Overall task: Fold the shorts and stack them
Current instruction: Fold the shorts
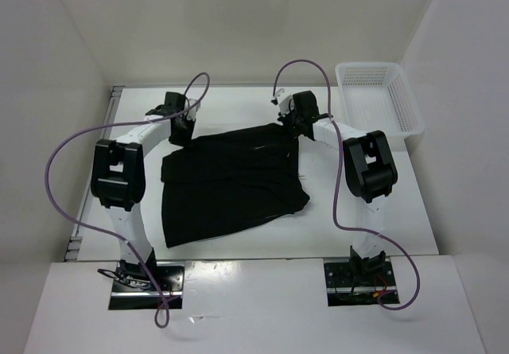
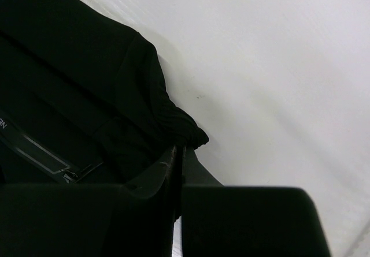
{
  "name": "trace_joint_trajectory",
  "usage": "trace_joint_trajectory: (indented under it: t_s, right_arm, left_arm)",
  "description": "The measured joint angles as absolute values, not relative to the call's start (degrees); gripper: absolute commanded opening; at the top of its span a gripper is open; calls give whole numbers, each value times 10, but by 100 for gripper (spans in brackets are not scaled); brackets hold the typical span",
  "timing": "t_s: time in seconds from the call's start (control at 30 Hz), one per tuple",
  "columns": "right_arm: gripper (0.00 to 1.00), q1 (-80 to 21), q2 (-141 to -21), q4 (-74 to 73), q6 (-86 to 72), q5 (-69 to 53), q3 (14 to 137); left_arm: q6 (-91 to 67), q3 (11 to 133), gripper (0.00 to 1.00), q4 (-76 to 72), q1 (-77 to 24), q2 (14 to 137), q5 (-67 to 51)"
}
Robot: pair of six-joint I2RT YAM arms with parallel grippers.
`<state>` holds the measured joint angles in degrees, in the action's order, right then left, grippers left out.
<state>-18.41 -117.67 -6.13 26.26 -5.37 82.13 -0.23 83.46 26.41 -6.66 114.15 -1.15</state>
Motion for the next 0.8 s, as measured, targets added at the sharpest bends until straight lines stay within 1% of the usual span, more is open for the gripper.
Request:
trace_joint_trajectory:
  t_s: [0.07,0.13,0.17,0.23,0.33,0.4,0.43,0.53,0.63,0.67,0.7,0.73,0.8]
  right_arm:
    - [0,-184,-1177,-62,265,-54,821]
    - [0,-184,-1177,-62,266,-55,821]
    - [0,-184,-1177,-62,266,-55,821]
    - [0,-185,-1176,-62,268,-56,821]
    - [0,-186,-1174,-62,269,-60,820]
    - [0,-188,-1172,-63,271,-62,820]
    - [0,-189,-1171,-63,272,-63,819]
    - [0,-189,-1169,-62,274,-65,819]
    - [0,-189,-1168,-62,276,-68,816]
    - [0,-189,-1168,-62,276,-69,814]
    - [0,-189,-1168,-62,276,-69,812]
    - [0,-189,-1168,-62,276,-69,811]
    - [0,-189,-1168,-62,278,-70,808]
  left_arm:
    - [-2,807,15,250,-70,1100,17]
    - [-2,770,18,227,-74,1051,45]
    - [-3,743,23,216,-78,1022,58]
    - [-2,675,24,200,-97,960,72]
    - [-2,574,24,233,-143,882,62]
    - [-2,541,26,278,-169,861,32]
    - [-1,533,34,300,-176,857,19]
    - [0,529,41,318,-176,857,11]
    - [0,564,48,316,-153,874,11]
    - [-1,590,54,307,-142,888,10]
    - [0,609,64,292,-135,899,8]
    - [0,625,67,270,-126,910,6]
    - [-1,644,68,235,-110,926,-1]
